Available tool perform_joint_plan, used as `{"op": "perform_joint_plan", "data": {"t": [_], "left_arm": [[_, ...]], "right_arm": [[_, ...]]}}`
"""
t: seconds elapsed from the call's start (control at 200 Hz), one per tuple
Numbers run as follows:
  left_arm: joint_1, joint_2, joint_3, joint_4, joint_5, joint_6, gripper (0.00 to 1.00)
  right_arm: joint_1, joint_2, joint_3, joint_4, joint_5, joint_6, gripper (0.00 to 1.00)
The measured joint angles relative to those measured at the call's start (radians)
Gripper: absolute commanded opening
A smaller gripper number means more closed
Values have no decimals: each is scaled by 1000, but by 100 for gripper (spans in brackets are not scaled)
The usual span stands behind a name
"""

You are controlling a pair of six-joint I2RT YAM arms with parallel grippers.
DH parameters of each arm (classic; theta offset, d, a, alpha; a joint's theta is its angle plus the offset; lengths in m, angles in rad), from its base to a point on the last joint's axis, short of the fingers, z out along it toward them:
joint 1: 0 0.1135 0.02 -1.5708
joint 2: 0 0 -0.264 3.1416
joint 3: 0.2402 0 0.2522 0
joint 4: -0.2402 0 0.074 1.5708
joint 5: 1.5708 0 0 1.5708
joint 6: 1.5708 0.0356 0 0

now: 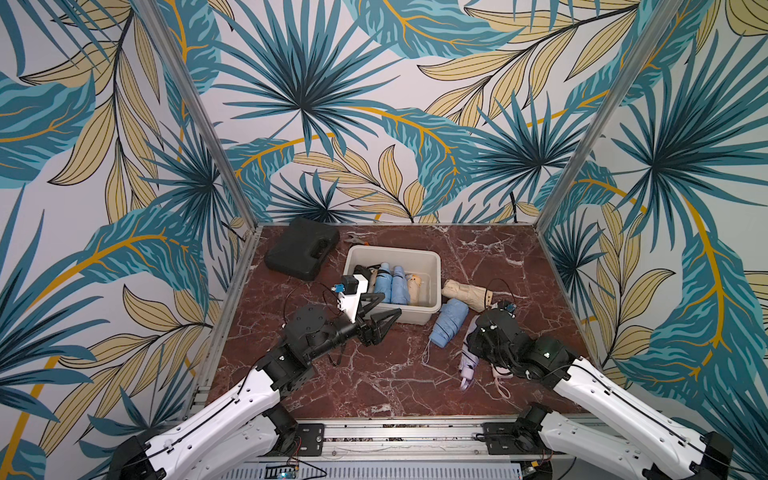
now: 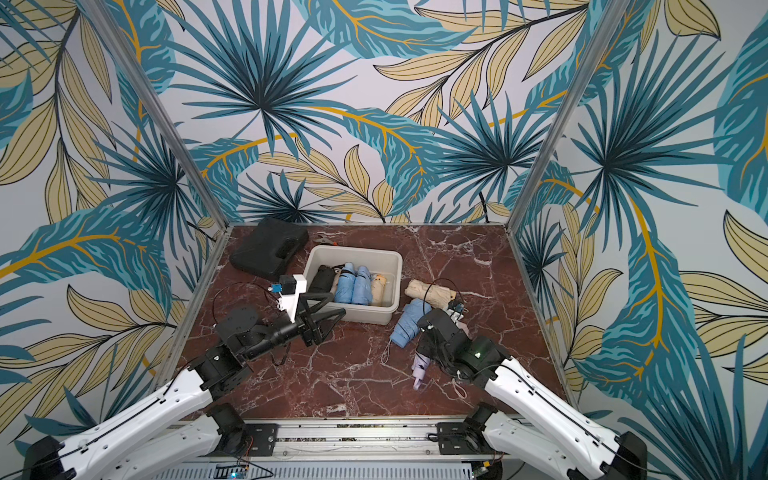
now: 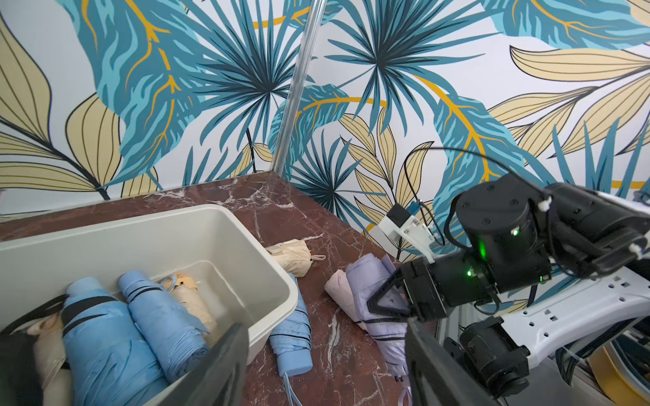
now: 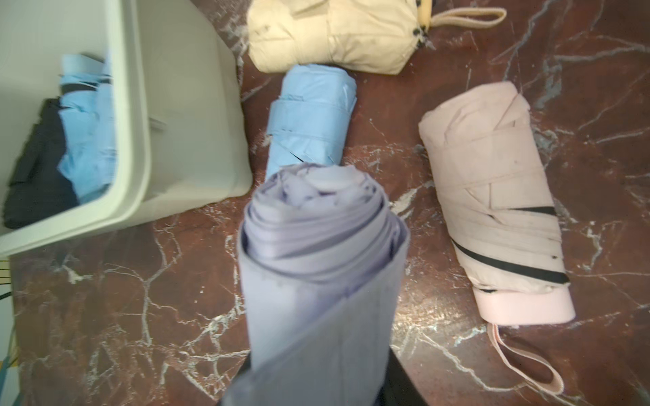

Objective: Put the umbrella into the storage box
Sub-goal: Pick up the umbrella from the center of the board.

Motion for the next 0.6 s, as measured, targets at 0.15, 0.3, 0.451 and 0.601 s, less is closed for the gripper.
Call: {"op": "perform_joint_plan", "data": {"t": [0.15,0.3,0.451,0.601], "left_arm": [[-109,6,-55,71,-57,131,78],[-260,56,-66,127,-135,313,89],[-374,136,-68,206,-232,487,99],[-429,208,-74,290,-364,631,100]], "right_arm": [[0,1,53,-10,-1,16,20],[0,20,118,-16,-1,32,17],[0,57,188,5,-14,43,17],[0,107,249,60,-38,61,17]]}}
